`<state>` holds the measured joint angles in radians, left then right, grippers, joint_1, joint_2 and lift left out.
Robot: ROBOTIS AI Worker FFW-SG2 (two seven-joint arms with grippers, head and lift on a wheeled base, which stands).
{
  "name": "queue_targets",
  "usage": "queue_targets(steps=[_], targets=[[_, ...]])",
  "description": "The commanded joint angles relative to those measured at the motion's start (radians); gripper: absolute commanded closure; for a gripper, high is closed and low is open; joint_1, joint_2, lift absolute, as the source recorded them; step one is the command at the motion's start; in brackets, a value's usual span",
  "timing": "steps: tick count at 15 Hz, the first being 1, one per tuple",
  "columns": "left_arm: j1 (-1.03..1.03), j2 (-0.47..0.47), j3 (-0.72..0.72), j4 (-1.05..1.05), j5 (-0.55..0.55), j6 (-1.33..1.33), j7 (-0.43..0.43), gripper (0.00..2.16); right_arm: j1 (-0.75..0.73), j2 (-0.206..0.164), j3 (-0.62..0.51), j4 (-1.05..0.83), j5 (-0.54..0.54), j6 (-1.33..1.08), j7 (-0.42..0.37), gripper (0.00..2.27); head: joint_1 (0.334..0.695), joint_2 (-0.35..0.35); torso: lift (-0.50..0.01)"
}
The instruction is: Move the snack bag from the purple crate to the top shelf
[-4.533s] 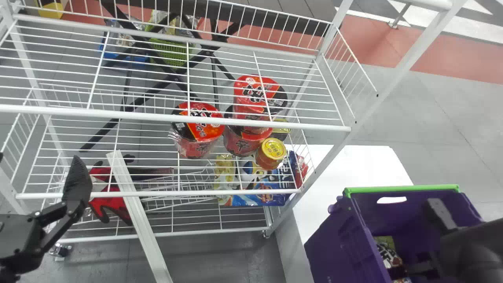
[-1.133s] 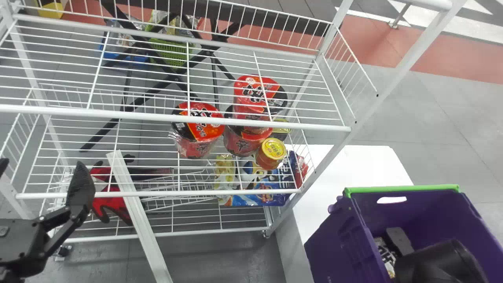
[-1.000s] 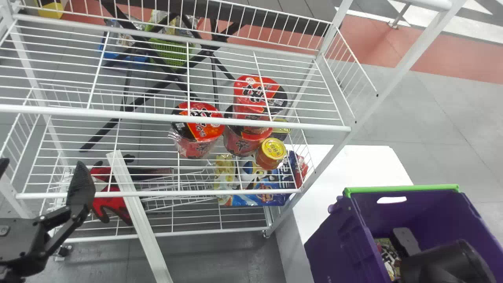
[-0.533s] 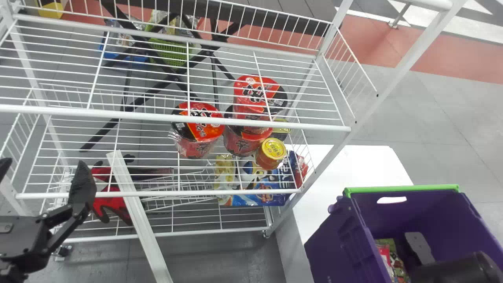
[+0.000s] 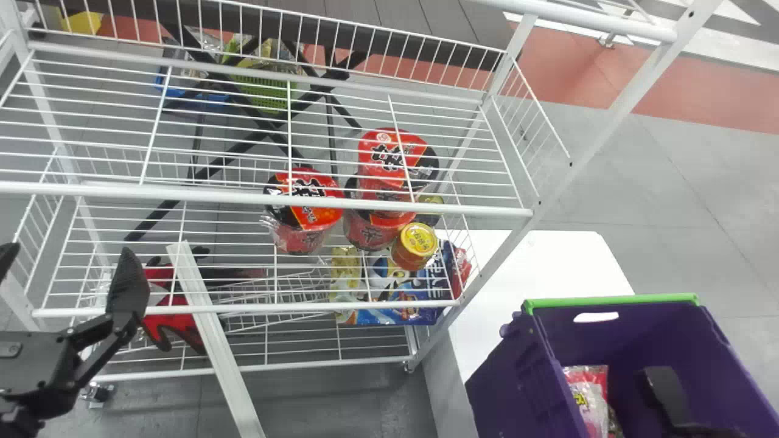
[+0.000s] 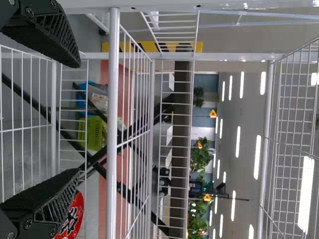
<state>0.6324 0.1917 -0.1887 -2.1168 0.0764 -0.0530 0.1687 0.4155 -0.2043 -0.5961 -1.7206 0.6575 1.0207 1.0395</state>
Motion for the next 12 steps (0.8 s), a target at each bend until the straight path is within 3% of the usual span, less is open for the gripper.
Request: queue_targets(steps=[1, 7, 12], targets=[[-0.005, -0.002, -0.002, 0.001, 0.000, 0.000, -0.001, 0.06, 0.023, 0.011, -0.024, -0.039, -0.006, 0.003, 0.008, 1.92, 0.695, -0.350, -0.409], [-0.007, 0.000, -0.005, -0.002, 0.000, 0.000, -0.006, 0.06, 0.039, 0.013, -0.068, -0.105, -0.013, 0.037, 0.042, 1.92, 0.695, -0.350, -0.385], [-0.007, 0.000, -0.008, 0.000, 0.000, 0.000, -0.008, 0.06, 0.029, 0.011, -0.113, -0.198, 0.007, 0.105, 0.116, 1.92, 0.695, -0.350, -0.365]])
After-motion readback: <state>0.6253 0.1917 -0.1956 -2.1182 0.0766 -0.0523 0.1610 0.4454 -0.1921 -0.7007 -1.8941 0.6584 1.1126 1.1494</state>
